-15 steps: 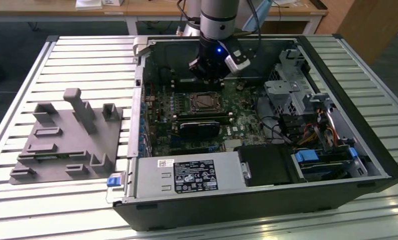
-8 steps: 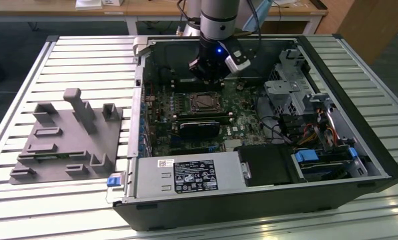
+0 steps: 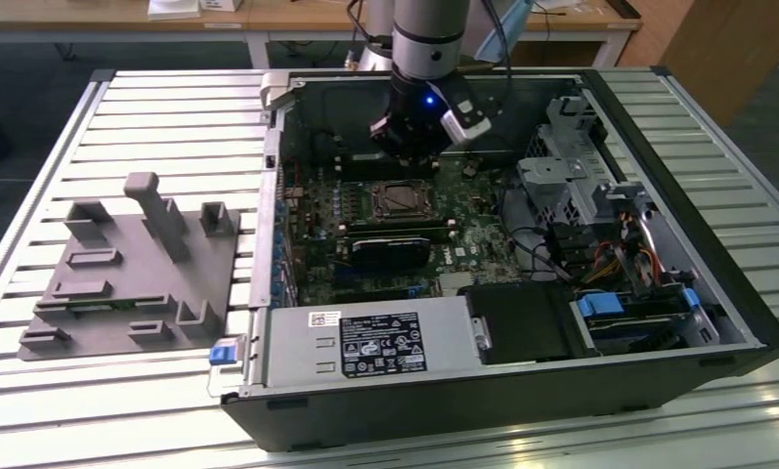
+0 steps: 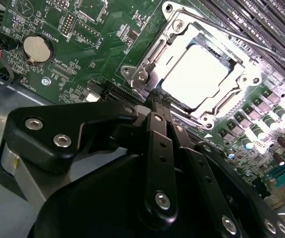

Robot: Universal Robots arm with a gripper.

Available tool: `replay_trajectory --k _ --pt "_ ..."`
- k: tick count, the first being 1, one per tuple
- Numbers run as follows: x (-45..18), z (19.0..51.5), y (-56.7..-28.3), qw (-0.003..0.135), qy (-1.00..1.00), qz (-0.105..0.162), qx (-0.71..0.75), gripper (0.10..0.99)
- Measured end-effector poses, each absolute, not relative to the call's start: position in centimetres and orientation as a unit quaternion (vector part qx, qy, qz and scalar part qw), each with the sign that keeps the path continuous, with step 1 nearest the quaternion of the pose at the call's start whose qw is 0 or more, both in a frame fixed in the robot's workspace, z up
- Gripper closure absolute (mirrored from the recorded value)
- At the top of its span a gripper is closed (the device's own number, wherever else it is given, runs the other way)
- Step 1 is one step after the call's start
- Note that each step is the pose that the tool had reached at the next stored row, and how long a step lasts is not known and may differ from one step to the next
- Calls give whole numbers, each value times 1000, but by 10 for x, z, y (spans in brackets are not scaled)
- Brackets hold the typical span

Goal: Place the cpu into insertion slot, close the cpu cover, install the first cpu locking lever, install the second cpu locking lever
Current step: 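Install the second cpu locking lever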

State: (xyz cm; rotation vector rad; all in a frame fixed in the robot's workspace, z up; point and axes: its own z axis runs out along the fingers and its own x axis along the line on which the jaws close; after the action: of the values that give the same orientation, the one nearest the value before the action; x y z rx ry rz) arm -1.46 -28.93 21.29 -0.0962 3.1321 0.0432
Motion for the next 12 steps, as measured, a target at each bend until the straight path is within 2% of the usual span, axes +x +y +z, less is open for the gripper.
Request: replay_trajectory --k 12 --pt "-15 213 -297 4 999 14 -31 980"
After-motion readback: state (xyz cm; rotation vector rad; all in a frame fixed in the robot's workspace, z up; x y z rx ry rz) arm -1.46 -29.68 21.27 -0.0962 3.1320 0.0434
